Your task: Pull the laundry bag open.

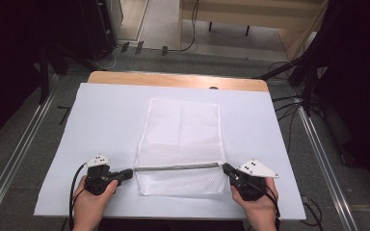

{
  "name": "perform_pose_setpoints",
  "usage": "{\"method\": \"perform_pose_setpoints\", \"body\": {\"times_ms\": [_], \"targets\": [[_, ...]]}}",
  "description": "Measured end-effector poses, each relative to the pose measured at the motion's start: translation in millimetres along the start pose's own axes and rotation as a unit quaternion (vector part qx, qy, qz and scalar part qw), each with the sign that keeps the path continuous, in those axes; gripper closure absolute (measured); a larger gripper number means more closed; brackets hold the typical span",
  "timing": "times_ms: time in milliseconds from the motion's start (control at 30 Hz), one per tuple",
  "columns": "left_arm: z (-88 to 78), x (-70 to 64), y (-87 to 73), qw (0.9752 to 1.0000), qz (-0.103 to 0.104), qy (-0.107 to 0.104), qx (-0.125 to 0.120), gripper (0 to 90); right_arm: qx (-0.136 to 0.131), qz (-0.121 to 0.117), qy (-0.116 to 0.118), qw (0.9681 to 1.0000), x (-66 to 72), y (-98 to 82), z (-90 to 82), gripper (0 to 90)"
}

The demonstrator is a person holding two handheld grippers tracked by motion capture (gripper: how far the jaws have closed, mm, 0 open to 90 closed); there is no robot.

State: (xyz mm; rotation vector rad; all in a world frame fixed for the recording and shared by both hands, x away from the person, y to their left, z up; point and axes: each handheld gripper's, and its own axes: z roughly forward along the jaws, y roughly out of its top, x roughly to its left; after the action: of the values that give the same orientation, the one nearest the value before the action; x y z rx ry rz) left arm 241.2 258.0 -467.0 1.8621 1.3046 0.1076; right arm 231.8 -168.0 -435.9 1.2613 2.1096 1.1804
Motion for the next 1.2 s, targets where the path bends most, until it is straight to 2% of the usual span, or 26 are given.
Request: {"method": "perform_pose_setpoints", "body": {"times_ms": [67, 100, 133, 167, 200, 233, 267, 333, 367, 433, 467, 500, 533, 567, 633, 667, 733, 767, 833, 933, 1000, 1033, 1100, 1133, 1167, 1200], "targets": [[-0.7, -0.1, -0.3, 1.0, 0.006, 0.0, -0.007, 87.2, 0.0, -0.004, -0.004, 1.0, 2.2, 0.4, 0.3, 89.2], [-4.0, 1.4, -1.8, 0.9996, 0.005, -0.003, -0.027, 80.4, -0.002, -0.004, 0.0, 1.0, 1.8, 0.6, -0.2, 89.1], [-4.0, 1.4, -1.8, 0.9996, 0.005, -0.003, -0.027, 68.3, -0.002, -0.004, 0.0, 1.0, 1.8, 0.6, -0.2, 89.1], [-8.4, 2.9, -3.8, 0.9983, -0.005, -0.011, -0.057, 55.9, -0.004, -0.003, 0.005, 1.0, 0.1, 0.3, -0.8, 89.0], [-8.4, 2.9, -3.8, 0.9983, -0.005, -0.011, -0.057, 47.5, -0.004, -0.003, 0.005, 1.0, 0.1, 0.3, -0.8, 89.0], [-10.6, 2.5, -4.9, 0.9977, -0.009, -0.007, -0.067, 47.5, -0.004, 0.002, 0.006, 1.0, -0.6, -0.2, -1.0, 89.0], [-14.4, 1.6, -6.3, 0.9968, -0.003, 0.006, -0.079, 35.7, -0.004, 0.003, 0.007, 1.0, -2.1, -0.9, -0.5, 88.6], [-16.3, 1.2, -6.7, 0.9965, -0.001, 0.01, -0.083, 28.9, -0.006, 0.003, 0.007, 1.0, -2.9, -1.2, 0.1, 88.3], [-20.2, 1.7, -7.3, 0.9953, 0.001, 0.014, -0.095, 26.6, -0.008, 0.008, 0.008, 0.9999, -4.9, -1.5, 0.5, 86.2], [-23.8, 2.5, -7.7, 0.9944, 0.001, 0.017, -0.105, 23.8, -0.013, 0.011, 0.008, 0.9998, -6.6, -1.6, 0.3, 78.5], [-23.8, 2.5, -7.7, 0.9944, 0.001, 0.017, -0.105, 21.7, -0.013, 0.011, 0.008, 0.9998, -6.6, -1.6, 0.3, 78.5], [-25.9, 3.9, -7.7, 0.9937, 0.002, 0.021, -0.11, 17.6, -0.027, 0.019, 0.016, 0.9993, -10.2, -1.8, -0.4, 62.8], [-27.3, 5.2, -7.8, 0.9934, 0.004, 0.026, -0.112, 17.6, -0.027, 0.019, 0.016, 0.9993, -10.2, -1.8, -0.4, 62.8], [-28.7, 6.9, -7.9, 0.9924, 0.003, 0.049, -0.113, 10.2, -0.034, 0.027, 0.009, 0.999, -15.5, -1.9, -1.6, 52.2], [-29.9, 10.3, -7.6, 0.9924, 0.0, 0.052, -0.112, 8.7, -0.034, 0.03, 0.006, 0.9989, -16.8, -2.0, -1.9, 49.0], [-30.8, 11.9, -7.1, 0.9927, -0.001, 0.047, -0.111, 6.6, -0.043, 0.032, -0.01, 0.9985, -22.2, -3.5, -3.1, 45.0], [-33.5, 13.6, -6.7, 0.9927, 0.009, 0.041, -0.113, 1.8, -0.044, 0.036, -0.02, 0.9982, -30.6, -5.8, -4.8, 40.4], [-36.0, 14.4, -6.1, 0.9925, 0.027, 0.035, -0.114, 0.8, -0.042, 0.041, -0.021, 0.9981, -32.3, -6.3, -5.5, 37.7], [-37.6, 15.2, -5.8, 0.9921, 0.034, 0.034, -0.116, 0.7, -0.042, 0.039, -0.024, 0.998, -35.3, -7.1, -6.0, 35.3], [-40.0, 18.6, -5.4, 0.9919, 0.035, 0.037, -0.116, 0.7, -0.045, 0.056, -0.014, 0.9973, -48.7, -10.2, -10.4, 28.4], [-41.9, 22.8, -5.4, 0.9916, 0.033, 0.04, -0.119, 0.7, -0.048, 0.058, -0.009, 0.9971, -54.6, -11.6, -12.1, 26.8], [-42.8, 26.7, -5.9, 0.9915, 0.038, 0.045, -0.116, 0.7, -0.048, 0.059, -0.005, 0.9971, -63.0, -14.0, -14.6, 23.6], [-44.8, 30.1, -6.3, 0.9906, 0.05, 0.052, -0.116, 0.6, -0.046, 0.062, -0.01, 0.997, -71.7, -17.3, -16.8, 20.7], [-44.8, 30.1, -6.3, 0.9906, 0.05, 0.052, -0.116, 0.0, -0.046, 0.062, -0.01, 0.997, -71.7, -17.3, -16.8, 20.7], [-48.0, 33.3, -6.2, 0.9896, 0.053, 0.052, -0.123, 0.0, -0.044, 0.066, -0.019, 0.9967, -81.6, -22.2, -19.5, 16.9], [-48.0, 33.3, -6.2, 0.9896, 0.053, 0.052, -0.123, 0.0, -0.044, 0.066, -0.019, 0.9967, -81.6, -22.2, -19.5, 16.9]]}}
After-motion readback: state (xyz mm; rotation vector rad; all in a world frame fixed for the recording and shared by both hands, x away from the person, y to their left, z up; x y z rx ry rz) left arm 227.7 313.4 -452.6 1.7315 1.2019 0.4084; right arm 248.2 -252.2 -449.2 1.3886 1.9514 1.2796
